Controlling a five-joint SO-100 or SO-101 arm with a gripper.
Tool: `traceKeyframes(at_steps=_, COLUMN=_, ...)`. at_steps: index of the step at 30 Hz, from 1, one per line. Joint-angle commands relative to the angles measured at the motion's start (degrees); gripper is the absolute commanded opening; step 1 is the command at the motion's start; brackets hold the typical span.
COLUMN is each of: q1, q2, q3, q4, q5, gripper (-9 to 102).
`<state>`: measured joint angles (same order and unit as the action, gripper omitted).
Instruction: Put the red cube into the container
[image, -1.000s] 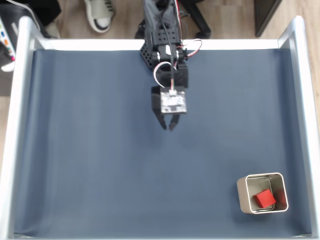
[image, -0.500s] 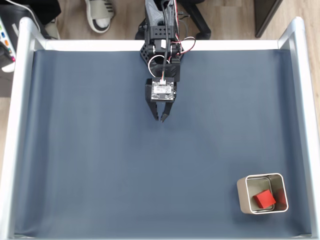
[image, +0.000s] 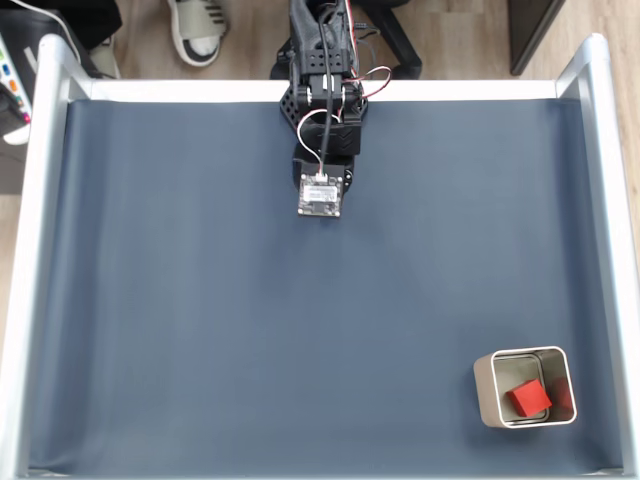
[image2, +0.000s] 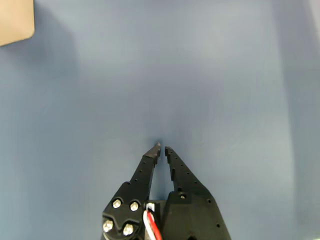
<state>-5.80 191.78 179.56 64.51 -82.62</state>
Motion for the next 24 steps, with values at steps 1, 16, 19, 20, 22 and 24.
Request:
traceKeyframes(at_steps=1, q1=0.1, q2=0.4, q3=-0.3, q4=3.3, q5=-0.6, gripper=0)
traceKeyframes(at_steps=16, q1=0.1, q2=0.4, q3=-0.3, q4=10.0, q5=-7.2, gripper=1)
traceKeyframes(at_steps=19, q1=0.1, q2=0.4, q3=-0.3, q4=10.1, q5=-7.2, gripper=1)
traceKeyframes(at_steps=20, q1=0.1, q2=0.4, q3=-0.3, q4=10.1, q5=-7.2, gripper=1)
traceKeyframes(at_steps=22, q1=0.1, q2=0.4, q3=-0.3, q4=10.1, q5=-7.2, gripper=1)
traceKeyframes(at_steps=24, q1=0.1, q2=0.4, q3=-0.3, q4=10.1, q5=-7.2, gripper=1)
